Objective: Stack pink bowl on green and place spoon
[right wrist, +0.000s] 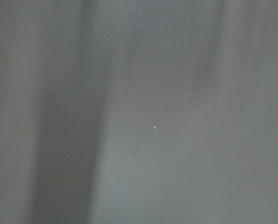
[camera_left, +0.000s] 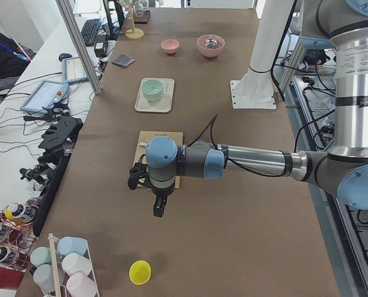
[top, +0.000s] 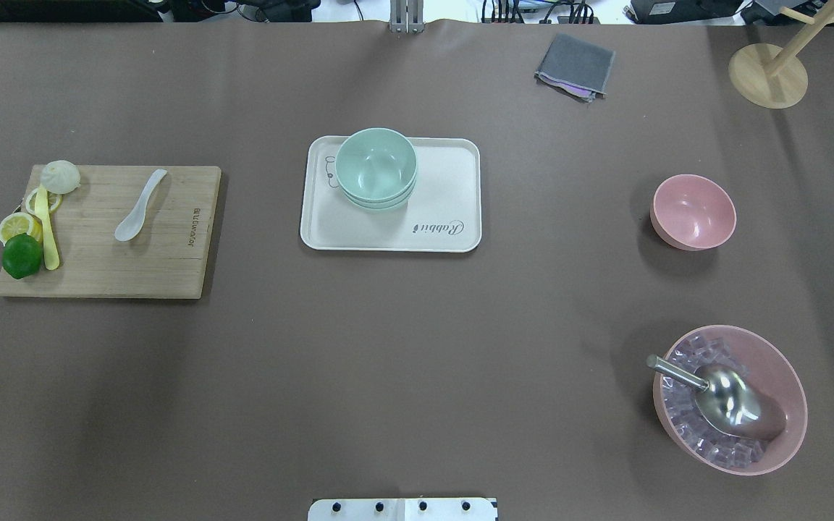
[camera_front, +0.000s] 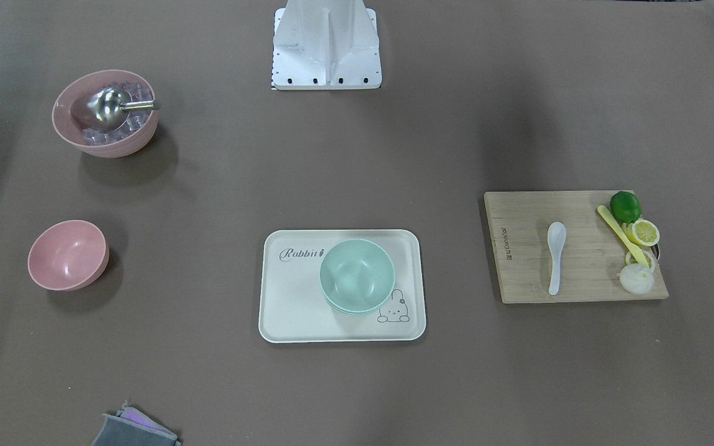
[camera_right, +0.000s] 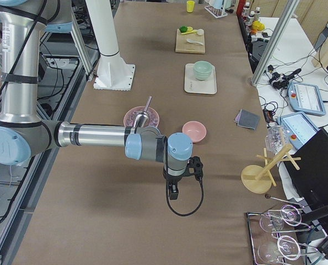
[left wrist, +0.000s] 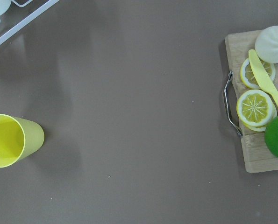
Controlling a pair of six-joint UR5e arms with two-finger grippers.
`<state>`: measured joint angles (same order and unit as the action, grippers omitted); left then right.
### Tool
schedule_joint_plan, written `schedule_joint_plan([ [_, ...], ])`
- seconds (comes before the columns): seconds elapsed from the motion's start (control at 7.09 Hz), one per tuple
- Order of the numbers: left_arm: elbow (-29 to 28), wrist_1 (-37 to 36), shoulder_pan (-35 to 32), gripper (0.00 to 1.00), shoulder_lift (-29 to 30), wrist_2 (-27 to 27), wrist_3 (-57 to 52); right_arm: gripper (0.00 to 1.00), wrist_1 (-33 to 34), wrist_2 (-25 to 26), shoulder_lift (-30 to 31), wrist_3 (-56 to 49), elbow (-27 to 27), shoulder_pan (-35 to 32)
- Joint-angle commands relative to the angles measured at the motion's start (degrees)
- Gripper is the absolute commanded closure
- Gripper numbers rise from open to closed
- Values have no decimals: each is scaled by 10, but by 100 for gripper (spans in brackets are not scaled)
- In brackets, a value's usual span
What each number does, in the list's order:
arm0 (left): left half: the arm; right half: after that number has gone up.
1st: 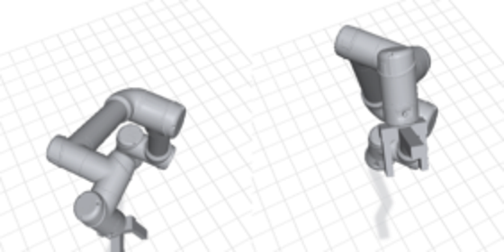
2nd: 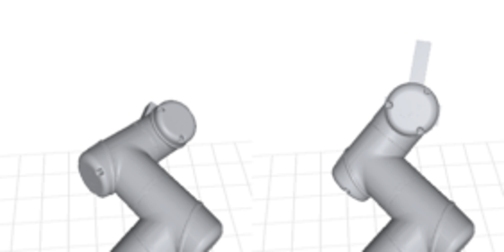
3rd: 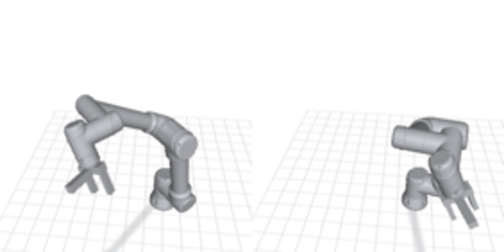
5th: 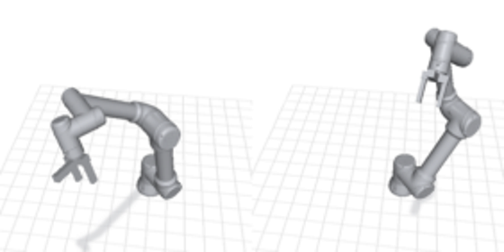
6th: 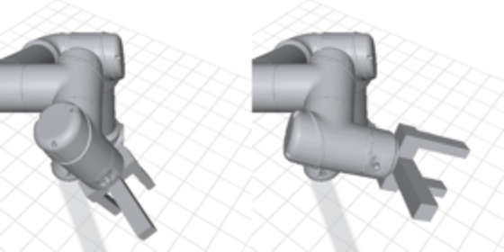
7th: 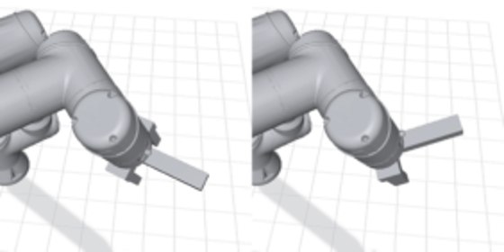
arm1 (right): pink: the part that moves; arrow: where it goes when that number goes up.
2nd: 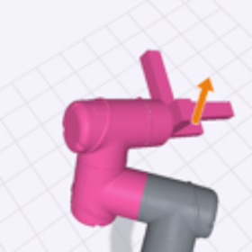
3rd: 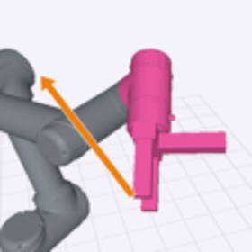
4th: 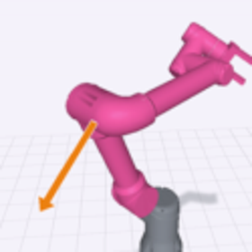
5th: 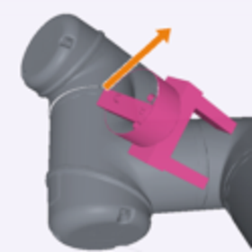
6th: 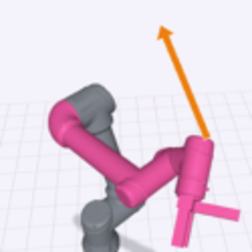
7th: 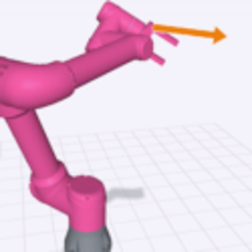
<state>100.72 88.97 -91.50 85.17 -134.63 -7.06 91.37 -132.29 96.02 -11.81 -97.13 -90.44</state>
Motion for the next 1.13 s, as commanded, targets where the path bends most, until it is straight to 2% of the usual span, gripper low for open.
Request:
schedule_joint_plan([
  [0.0,-1,-1,0,2,20,1,6,0,-104,4,-8,19,8,0],
  [0.28,5,27,-1,2,33,-1,5,0,-171,-2,-11,33,18,0],
  [0.42,4,97,-1,2,34,-1,6,0,-187,-1,-13,37,17,1],
  [0.56,-5,192,0,2,39,2,7,0,-188,0,-44,35,18,13],
  [0.71,-36,236,1,2,74,-1,14,0,-188,-1,-54,39,19,24],
  [0.85,-49,242,4,2,82,-6,23,0,-189,-1,-56,58,19,40],
  [0.99,-52,243,5,2,83,-36,23,0,-188,-2,-57,64,20,76],
])
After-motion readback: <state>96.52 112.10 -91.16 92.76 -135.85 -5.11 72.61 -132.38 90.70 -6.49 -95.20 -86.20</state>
